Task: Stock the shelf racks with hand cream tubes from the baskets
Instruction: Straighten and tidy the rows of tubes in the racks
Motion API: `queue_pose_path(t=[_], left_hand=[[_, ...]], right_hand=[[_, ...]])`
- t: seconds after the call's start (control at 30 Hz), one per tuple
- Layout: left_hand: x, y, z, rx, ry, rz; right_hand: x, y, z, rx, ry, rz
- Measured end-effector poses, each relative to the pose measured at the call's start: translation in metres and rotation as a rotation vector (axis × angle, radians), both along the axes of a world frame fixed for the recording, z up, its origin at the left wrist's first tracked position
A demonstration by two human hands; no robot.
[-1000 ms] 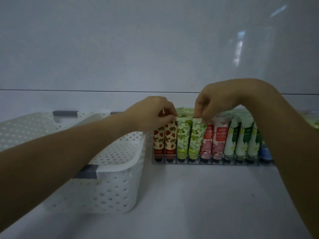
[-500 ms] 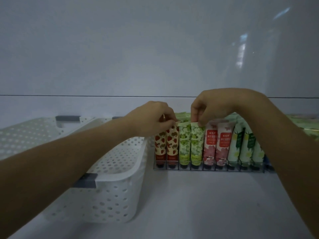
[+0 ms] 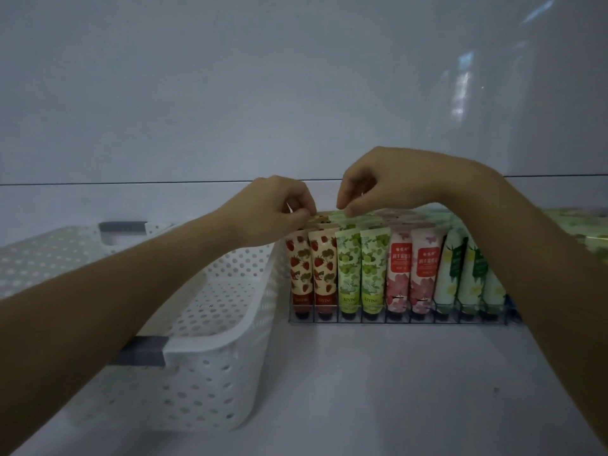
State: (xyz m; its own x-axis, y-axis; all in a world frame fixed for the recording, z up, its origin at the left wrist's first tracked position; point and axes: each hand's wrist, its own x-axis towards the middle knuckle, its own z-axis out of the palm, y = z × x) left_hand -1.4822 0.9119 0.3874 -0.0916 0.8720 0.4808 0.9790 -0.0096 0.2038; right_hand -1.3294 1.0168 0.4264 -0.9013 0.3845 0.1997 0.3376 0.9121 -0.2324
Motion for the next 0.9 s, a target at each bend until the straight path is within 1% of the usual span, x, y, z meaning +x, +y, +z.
queue_pose_path(t=[0.17,0.23,0.3,0.43,0.57,0.7,0.9], left_hand=[[-0.008,0.003,-0.004,0.052,0.008,0.110],[-0.011,0.004,-0.006,0.012,0.020,0.143],[-0.013,0.004,-0.007,-0.028,0.016,0.139],[-0.013,0.004,-0.006,-0.028,-0.029,0.134],[-0.014,0.004,-0.006,-0.076,-0.109,0.115],[-0.014,0.004,-0.006,-0.106,-0.171,0.093],[-0.012,0.002,-0.006,-0.132,-0.207,0.097]], right_hand=[[-0.009,0.002,-0.008,0.051,0.116,0.010],[-0.015,0.003,-0.013,0.064,0.136,0.014],[-0.019,0.002,-0.018,0.064,0.125,0.013],[-0.025,0.002,-0.026,0.052,0.079,0.001],[-0.026,0.004,-0.030,-0.001,0.094,0.007],[-0.030,0.003,-0.032,0.019,0.105,0.053],[-0.029,0.007,-0.032,0.008,0.098,0.055]])
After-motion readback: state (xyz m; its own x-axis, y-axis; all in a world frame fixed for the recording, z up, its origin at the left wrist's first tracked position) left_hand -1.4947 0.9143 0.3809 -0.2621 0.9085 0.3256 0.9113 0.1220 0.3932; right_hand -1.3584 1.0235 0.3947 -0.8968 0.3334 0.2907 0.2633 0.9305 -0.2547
